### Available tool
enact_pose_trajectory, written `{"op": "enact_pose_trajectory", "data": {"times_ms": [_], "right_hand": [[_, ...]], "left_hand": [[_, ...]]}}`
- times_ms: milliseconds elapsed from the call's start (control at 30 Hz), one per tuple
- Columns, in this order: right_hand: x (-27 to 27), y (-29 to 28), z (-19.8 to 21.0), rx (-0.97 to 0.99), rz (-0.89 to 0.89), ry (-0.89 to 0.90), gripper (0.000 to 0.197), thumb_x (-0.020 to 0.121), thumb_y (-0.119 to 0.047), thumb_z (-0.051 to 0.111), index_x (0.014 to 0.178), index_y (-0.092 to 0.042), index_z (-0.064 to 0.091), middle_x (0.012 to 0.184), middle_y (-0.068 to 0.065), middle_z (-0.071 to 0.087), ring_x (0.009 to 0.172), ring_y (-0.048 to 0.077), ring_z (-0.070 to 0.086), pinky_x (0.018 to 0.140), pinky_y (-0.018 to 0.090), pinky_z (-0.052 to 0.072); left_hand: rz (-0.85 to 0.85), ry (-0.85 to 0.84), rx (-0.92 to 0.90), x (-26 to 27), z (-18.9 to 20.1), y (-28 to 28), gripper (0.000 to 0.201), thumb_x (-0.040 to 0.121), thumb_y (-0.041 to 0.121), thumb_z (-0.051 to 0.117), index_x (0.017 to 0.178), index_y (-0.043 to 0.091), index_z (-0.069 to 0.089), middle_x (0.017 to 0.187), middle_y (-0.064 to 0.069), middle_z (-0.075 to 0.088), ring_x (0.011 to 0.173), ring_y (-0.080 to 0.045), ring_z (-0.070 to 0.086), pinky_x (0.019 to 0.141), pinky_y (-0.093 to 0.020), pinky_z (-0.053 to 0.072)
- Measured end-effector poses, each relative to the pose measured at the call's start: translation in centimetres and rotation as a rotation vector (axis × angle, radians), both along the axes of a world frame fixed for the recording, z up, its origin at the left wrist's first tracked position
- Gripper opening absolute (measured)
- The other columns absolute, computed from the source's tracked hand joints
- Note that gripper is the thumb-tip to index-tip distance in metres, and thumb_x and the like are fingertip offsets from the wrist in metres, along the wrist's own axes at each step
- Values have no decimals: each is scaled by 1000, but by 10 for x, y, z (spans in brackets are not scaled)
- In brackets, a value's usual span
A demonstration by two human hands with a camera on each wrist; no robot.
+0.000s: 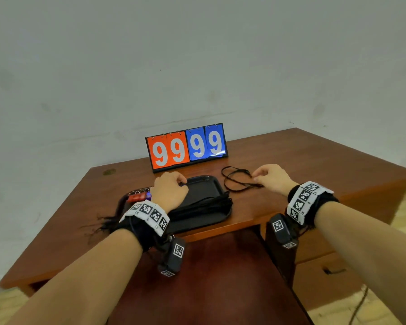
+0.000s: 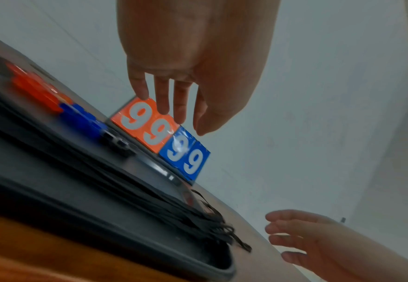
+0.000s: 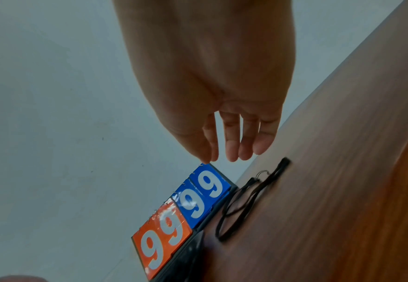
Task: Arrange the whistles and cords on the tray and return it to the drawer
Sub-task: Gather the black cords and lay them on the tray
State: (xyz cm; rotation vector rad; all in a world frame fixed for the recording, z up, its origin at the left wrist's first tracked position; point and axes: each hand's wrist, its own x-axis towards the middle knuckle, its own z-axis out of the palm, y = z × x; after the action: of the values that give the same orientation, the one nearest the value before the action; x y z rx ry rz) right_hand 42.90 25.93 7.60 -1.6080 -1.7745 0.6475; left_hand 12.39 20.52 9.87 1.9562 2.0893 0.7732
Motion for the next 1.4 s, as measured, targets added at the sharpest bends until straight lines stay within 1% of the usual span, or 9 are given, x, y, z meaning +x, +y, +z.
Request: {"op": "enact_pose_trajectory", "data": {"times_ms": [167, 400, 600, 733, 833, 967, 1100, 1267, 1400], "right_hand": [[37, 13, -1, -39, -23, -11, 16, 91, -19, 64, 106, -18, 69, 121, 3, 63, 112, 18, 55, 86, 26, 38], [59, 36, -7, -81, 16, 1, 22, 90, -17, 64, 112, -18, 67, 108, -3, 60, 103, 14, 54, 84, 23, 38], [56, 65, -10, -138, 83, -27, 31, 86, -20, 67, 117, -19, 63, 107, -4, 60, 103, 15, 57, 82, 23, 41], [61, 83, -17, -157, 95, -19, 36, 86, -22, 68, 121, -17, 62, 109, -1, 59, 104, 17, 58, 81, 25, 44], [66, 93, -22, -169, 98, -44, 39, 86, -24, 69, 124, -18, 61, 110, -1, 57, 104, 17, 56, 80, 25, 43], [71, 102, -26, -177, 103, -64, 38, 89, -24, 68, 125, -18, 60, 111, -2, 56, 101, 14, 52, 81, 24, 39], [76, 106, -29, -179, 124, -67, 36, 89, -24, 68, 124, -19, 60, 112, -3, 56, 103, 15, 52, 84, 25, 40], [77, 106, -35, -191, 120, -44, 35, 88, -23, 67, 123, -19, 62, 120, 2, 61, 108, 19, 57, 91, 30, 47], [76, 105, -35, -192, 115, -20, 35, 88, -21, 67, 123, -18, 62, 121, 3, 62, 109, 19, 57, 90, 30, 47]], "left_hand": [[-101, 11, -38, 69, -4, 33, 12, 85, 30, 62, 93, 38, 63, 115, 7, 60, 114, -23, 52, 101, -49, 42], [-186, -14, -132, 139, -17, 80, 14, 82, 29, 58, 79, 43, 60, 107, 12, 65, 105, -20, 61, 96, -46, 48], [-216, 1, -270, 175, -32, 128, 19, 85, 22, 56, 98, 36, 59, 113, 5, 63, 109, -20, 60, 97, -37, 50], [-269, 97, -328, 196, -44, 153, 39, 86, 40, 60, 124, 32, 59, 126, 4, 64, 115, -22, 59, 102, -38, 47], [-241, 197, -388, 207, -46, 167, 60, 82, 50, 58, 139, 35, 48, 139, -1, 56, 122, -28, 55, 104, -42, 45], [-212, 368, -435, 215, -48, 180, 55, 91, 44, 51, 145, 39, 43, 149, -8, 40, 131, -37, 45, 109, -44, 39], [-239, 461, -420, 225, -50, 186, 41, 96, 34, 49, 134, 26, 58, 141, -10, 45, 121, -36, 53, 101, -41, 46], [-296, 397, -372, 227, -46, 184, 23, 91, 22, 58, 101, 8, 72, 103, -9, 70, 90, -26, 68, 69, -32, 52], [-301, 318, -344, 225, -44, 179, 20, 89, 21, 64, 103, 8, 70, 102, -9, 71, 92, -26, 68, 80, -36, 58]]}}
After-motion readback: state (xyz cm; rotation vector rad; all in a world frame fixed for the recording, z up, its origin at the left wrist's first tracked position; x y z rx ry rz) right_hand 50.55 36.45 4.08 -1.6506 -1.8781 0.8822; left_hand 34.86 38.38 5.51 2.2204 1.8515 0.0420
